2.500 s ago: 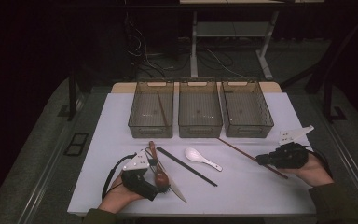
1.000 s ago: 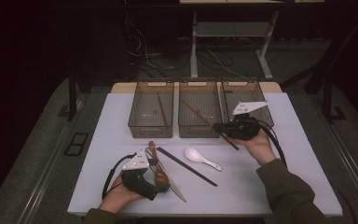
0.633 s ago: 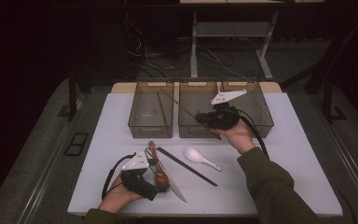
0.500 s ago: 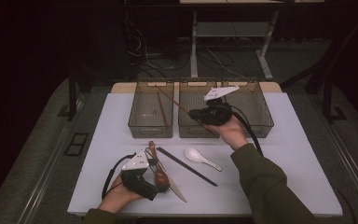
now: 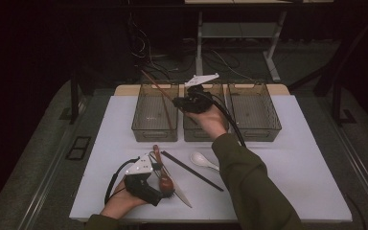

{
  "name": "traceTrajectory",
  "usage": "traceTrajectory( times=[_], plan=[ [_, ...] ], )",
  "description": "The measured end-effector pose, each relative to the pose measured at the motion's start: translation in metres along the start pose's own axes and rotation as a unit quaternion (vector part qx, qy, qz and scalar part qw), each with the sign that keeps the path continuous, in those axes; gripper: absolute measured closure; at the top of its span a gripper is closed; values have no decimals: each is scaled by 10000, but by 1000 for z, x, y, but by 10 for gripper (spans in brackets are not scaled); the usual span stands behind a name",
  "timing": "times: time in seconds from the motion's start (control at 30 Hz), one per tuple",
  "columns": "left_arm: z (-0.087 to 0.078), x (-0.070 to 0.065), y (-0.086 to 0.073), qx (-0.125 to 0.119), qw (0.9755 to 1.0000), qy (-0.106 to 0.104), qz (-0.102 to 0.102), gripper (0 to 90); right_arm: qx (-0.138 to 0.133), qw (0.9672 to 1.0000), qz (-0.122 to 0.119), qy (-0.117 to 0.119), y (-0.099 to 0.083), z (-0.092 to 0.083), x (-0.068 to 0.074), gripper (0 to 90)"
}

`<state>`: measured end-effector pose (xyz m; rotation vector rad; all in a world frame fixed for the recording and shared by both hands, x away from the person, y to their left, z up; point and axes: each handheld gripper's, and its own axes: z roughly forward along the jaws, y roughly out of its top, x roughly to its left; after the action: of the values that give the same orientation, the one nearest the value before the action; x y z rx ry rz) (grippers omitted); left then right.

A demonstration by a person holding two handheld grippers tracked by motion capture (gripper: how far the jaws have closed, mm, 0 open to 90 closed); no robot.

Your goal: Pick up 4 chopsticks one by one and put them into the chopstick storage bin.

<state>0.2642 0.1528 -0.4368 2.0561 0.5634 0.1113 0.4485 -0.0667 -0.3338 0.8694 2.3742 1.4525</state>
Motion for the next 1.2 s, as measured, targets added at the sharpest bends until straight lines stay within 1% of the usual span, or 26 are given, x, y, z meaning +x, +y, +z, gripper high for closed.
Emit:
traceTrajectory(
  times=[0.13,0.33,0.47,0.57,0.73,0.87,0.93,1.0,1.03,1.07,1.1,1.13,1.2],
  plan=[
    [0,-1,0,-73,10000,-24,-37,0,43,10000,32,-38,5,20,4,835],
    [-1,-1,0,-82,10000,-38,-41,0,154,9998,70,-61,15,48,10,835],
    [-2,-1,0,-81,10000,-50,-28,0,196,9998,87,-12,19,65,15,835],
    [-2,0,0,-93,9999,-63,-11,0,296,9995,95,-29,17,78,18,835],
    [-1,-1,0,-72,9999,-83,-38,0,473,9984,302,-42,6,96,19,835],
    [-1,-1,0,-77,9999,-92,-34,0,712,9965,416,-162,-1,105,18,834],
    [-1,-1,0,-80,9999,-89,-35,0,865,9948,492,-228,-4,108,17,833],
    [-1,-1,0,-80,9999,-87,-38,0,914,9938,553,-319,-4,108,17,824],
    [-1,-1,0,-86,9999,-89,-39,0,981,9931,533,-349,-3,108,17,792],
    [-1,-1,0,-81,9999,-89,-33,0,1072,9919,548,-395,-2,108,17,731],
    [-1,-1,0,-81,9999,-89,-34,0,1104,9916,530,-423,-2,107,16,706],
    [-1,-1,1,-61,9999,-93,-26,0,1098,9917,510,-439,-1,105,16,682],
    [-1,-2,1,-57,9999,-92,-20,0,1093,9920,507,-386,0,102,14,646]
  ],
)
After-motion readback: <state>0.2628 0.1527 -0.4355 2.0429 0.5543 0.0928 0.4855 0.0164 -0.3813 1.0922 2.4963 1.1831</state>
